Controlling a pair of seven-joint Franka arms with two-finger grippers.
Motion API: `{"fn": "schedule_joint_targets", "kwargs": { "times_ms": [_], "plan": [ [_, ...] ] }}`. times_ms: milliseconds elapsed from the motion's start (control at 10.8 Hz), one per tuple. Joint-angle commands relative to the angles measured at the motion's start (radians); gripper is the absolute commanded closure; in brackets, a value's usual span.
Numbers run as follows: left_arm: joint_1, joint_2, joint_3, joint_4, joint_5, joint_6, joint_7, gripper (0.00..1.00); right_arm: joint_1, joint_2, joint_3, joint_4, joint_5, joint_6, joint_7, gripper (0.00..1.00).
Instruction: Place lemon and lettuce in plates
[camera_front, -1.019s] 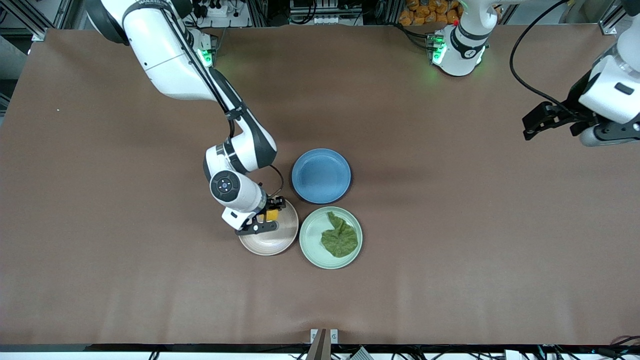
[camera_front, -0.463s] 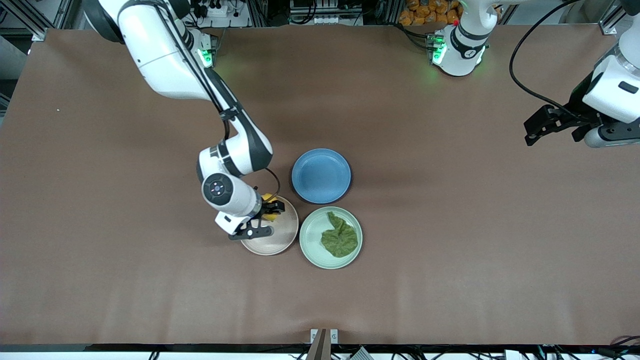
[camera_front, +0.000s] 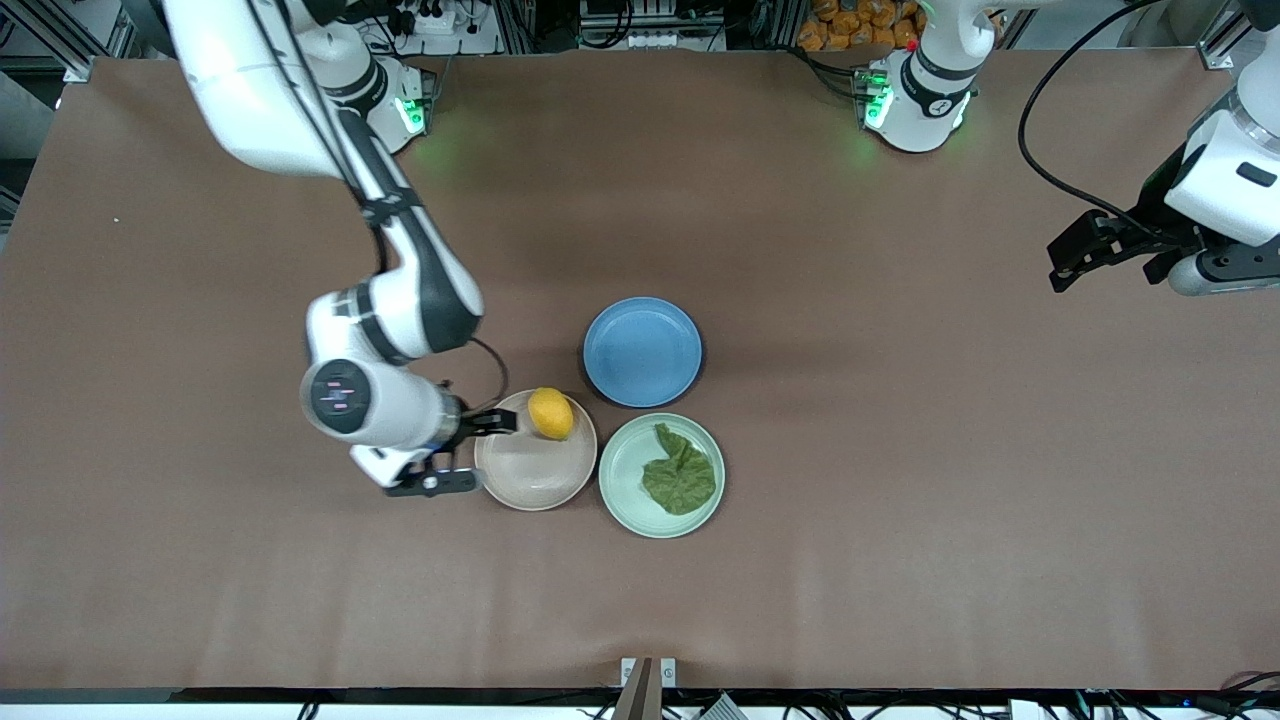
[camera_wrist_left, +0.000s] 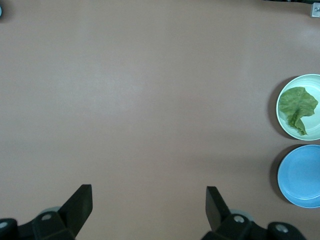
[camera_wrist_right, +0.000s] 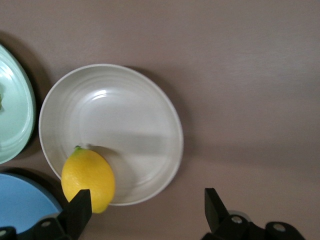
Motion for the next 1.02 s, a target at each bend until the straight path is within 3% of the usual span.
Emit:
{"fn": "schedule_joint_targets", "kwargs": {
  "times_ms": [0,278,463,926],
  "plan": [
    [0.004,-0.018,0.010,-0.011,-0.007,-0.024,0.001,0.00,-0.103,-0.134,0.011,-0.108,0.005,-0.056,-0.120,0.00],
    [0.012,-0.022,0.013,-0.011,0.009,-0.074,0.003,0.00,-0.196,-0.176,0.003,-0.158,0.002,-0.090,-0.232,0.00],
    [0.013,-0.021,0.013,-0.011,0.017,-0.085,0.000,0.00,-0.206,-0.200,-0.063,-0.159,-0.002,-0.104,-0.258,0.00],
    [0.015,-0.013,0.012,0.006,0.016,-0.084,0.009,0.00,-0.325,-0.317,-0.066,-0.184,-0.080,-0.170,-0.395,0.00]
  ]
}}
